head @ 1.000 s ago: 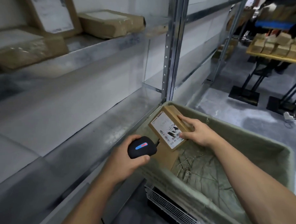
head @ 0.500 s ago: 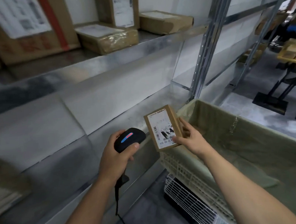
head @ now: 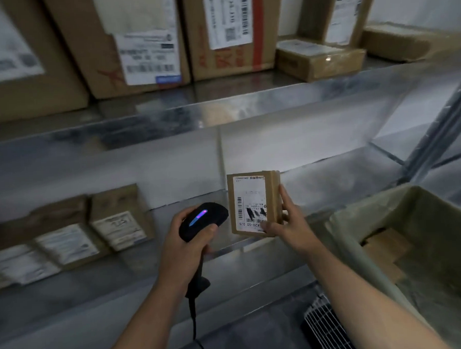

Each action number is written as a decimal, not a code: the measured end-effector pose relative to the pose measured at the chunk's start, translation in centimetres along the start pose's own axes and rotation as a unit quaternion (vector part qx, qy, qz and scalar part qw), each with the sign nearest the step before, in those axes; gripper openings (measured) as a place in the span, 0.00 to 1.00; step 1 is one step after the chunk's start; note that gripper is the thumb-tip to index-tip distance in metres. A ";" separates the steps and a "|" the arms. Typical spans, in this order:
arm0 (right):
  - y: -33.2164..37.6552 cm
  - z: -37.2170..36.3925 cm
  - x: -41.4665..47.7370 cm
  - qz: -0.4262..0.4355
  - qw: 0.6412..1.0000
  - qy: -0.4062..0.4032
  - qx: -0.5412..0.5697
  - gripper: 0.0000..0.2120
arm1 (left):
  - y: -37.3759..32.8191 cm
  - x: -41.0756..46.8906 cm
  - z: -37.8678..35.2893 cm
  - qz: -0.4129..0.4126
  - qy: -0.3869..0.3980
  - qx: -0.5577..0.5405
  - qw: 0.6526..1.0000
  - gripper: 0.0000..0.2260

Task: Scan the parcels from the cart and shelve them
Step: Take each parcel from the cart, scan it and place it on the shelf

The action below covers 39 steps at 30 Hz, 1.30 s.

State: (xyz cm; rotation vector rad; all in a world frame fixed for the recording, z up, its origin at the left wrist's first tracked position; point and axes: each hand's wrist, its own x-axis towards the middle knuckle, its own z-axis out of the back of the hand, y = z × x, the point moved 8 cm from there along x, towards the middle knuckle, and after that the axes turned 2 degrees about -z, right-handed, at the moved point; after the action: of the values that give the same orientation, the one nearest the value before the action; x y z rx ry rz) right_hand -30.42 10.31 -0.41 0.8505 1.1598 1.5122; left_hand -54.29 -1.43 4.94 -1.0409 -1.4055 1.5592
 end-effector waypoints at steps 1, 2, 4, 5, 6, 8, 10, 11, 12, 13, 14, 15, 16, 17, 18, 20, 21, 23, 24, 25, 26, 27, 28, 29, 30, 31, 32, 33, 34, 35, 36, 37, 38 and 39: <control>0.0 -1.1 0.6 0.004 1.000 0.012 -0.001 0.50 | 0.0 -0.1 0.8 0.002 -0.016 -0.005 1.000 0.17; 0.4 -2.2 1.0 0.005 0.999 0.032 0.003 0.50 | 0.2 -0.2 1.7 0.008 -0.035 -0.012 0.999 0.17; 1.2 -4.3 2.0 0.025 0.998 0.065 0.008 0.48 | 0.5 -0.5 3.4 0.015 -0.073 -0.024 0.997 0.17; 1.5 -5.3 2.5 0.047 0.996 0.081 0.012 0.46 | 0.6 -0.6 4.1 0.013 -0.090 -0.030 0.995 0.17; 1.8 -6.4 3.0 0.058 0.993 0.098 0.012 0.45 | 0.7 -0.8 4.8 0.012 -0.109 -0.036 0.993 0.17; 2.5 -8.4 4.0 0.068 0.990 0.123 0.008 0.45 | 0.8 -1.3 6.1 0.012 -0.145 -0.039 0.989 0.16; 2.9 -10.4 5.1 0.071 0.987 0.141 0.007 0.47 | 0.8 -1.7 7.3 0.012 -0.168 -0.051 0.984 0.16; 3.0 -11.2 5.6 0.079 0.986 0.145 0.003 0.48 | 0.9 -1.7 7.7 0.014 -0.180 -0.063 0.982 0.17; 3.2 -11.9 6.0 0.083 0.985 0.150 -0.002 0.48 | 0.9 -1.9 8.1 0.016 -0.194 -0.075 0.978 0.18; 3.3 -12.7 6.5 0.089 0.984 0.157 -0.002 0.47 | 0.9 -2.0 8.5 0.019 -0.208 -0.082 0.974 0.21; 3.3 -13.4 6.9 0.091 0.983 0.161 -0.003 0.48 | 0.9 -2.2 8.9 0.019 -0.221 -0.086 0.971 0.24; 3.2 -14.2 7.3 0.093 0.982 0.167 -0.005 0.49 | 1.0 -2.3 9.3 0.020 -0.233 -0.089 0.968 0.25; 3.1 -14.9 7.6 0.088 0.981 0.172 -0.008 0.52 | 1.0 -2.4 9.6 0.019 -0.244 -0.093 0.965 0.25; 2.9 -15.5 8.0 0.082 0.981 0.175 -0.011 0.54 | 1.0 -2.5 9.9 0.016 -0.255 -0.096 0.962 0.25; 2.7 -16.0 8.3 0.077 0.981 0.178 -0.011 0.54 | 1.1 -2.4 10.1 0.012 -0.264 -0.100 0.959 0.25; 2.1 -17.0 9.1 0.083 0.979 0.183 -0.018 0.55 | 1.1 -2.2 10.5 0.006 -0.279 -0.101 0.955 0.25; 1.9 -17.4 9.5 0.086 0.978 0.187 -0.022 0.56 | 1.2 -2.0 10.7 0.004 -0.286 -0.099 0.953 0.25; 1.7 -18.1 9.9 0.085 0.977 0.192 -0.039 0.57 | 1.3 -1.8 10.9 -0.001 -0.297 -0.096 0.950 0.25; 1.6 -18.5 10.1 0.084 0.976 0.195 -0.048 0.57 | 1.3 -1.7 11.1 -0.002 -0.299 -0.095 0.949 0.26; 1.6 -18.9 10.3 0.082 0.975 0.198 -0.057 0.56 | 1.4 -1.6 11.2 -0.002 -0.301 -0.094 0.949 0.26; 1.5 -19.2 10.3 0.084 0.974 0.201 -0.064 0.56 | 1.5 -1.5 11.4 -0.003 -0.304 -0.093 0.948 0.26; 1.5 -19.7 10.4 0.082 0.973 0.207 -0.067 0.55 | 1.6 -1.4 11.6 -0.003 -0.309 -0.094 0.947 0.26; 1.4 -20.1 10.5 0.080 0.972 0.211 -0.068 0.54 | 1.8 -1.4 11.8 -0.002 -0.314 -0.096 0.944 0.24; 1.4 -20.6 10.7 0.077 0.972 0.211 -0.067 0.52 | 2.0 -1.3 12.1 0.000 -0.322 -0.099 0.942 0.21; 1.5 -21.0 10.8 0.074 0.973 0.207 -0.064 0.50 | 2.1 -1.3 12.3 0.002 -0.328 -0.101 0.939 0.20; 1.5 -21.4 11.1 0.069 0.975 0.202 -0.053 0.49 | 2.1 -1.3 12.5 0.004 -0.333 -0.099 0.938 0.19; 1.5 -21.8 11.4 0.065 0.977 0.200 -0.040 0.47 | 2.1 -1.3 12.6 0.005 -0.336 -0.095 0.937 0.18; 1.3 -22.3 11.9 0.063 0.977 0.202 -0.028 0.46 | 2.1 -1.3 12.8 0.005 -0.339 -0.090 0.936 0.17; 1.1 -22.6 12.3 0.063 0.977 0.202 -0.021 0.46 | 2.1 -1.3 13.0 0.005 -0.342 -0.086 0.936 0.17; 0.9 -22.7 12.6 0.062 0.978 0.201 -0.016 0.46 | 2.1 -1.3 13.2 0.006 -0.345 -0.083 0.935 0.16; 0.9 -22.8 12.8 0.063 0.978 0.199 -0.010 0.46 | 2.1 -1.3 13.4 0.006 -0.348 -0.082 0.934 0.16; 0.9 -22.8 13.0 0.061 0.978 0.199 0.000 0.46 | 2.1 -1.3 13.6 0.006 -0.351 -0.082 0.933 0.15; 1.0 -22.7 12.9 0.057 0.978 0.201 0.009 0.46 | 2.2 -1.2 13.7 0.007 -0.354 -0.081 0.932 0.15; 0.9 -22.7 12.9 0.052 0.978 0.203 0.018 0.46 | 2.3 -1.0 13.8 0.009 -0.354 -0.081 0.932 0.15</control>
State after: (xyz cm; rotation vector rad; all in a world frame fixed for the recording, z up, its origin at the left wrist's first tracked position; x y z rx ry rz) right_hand -54.86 17.22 -6.66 0.6499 1.4579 1.8119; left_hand -66.83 -7.55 3.50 -0.5828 -2.0324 1.9629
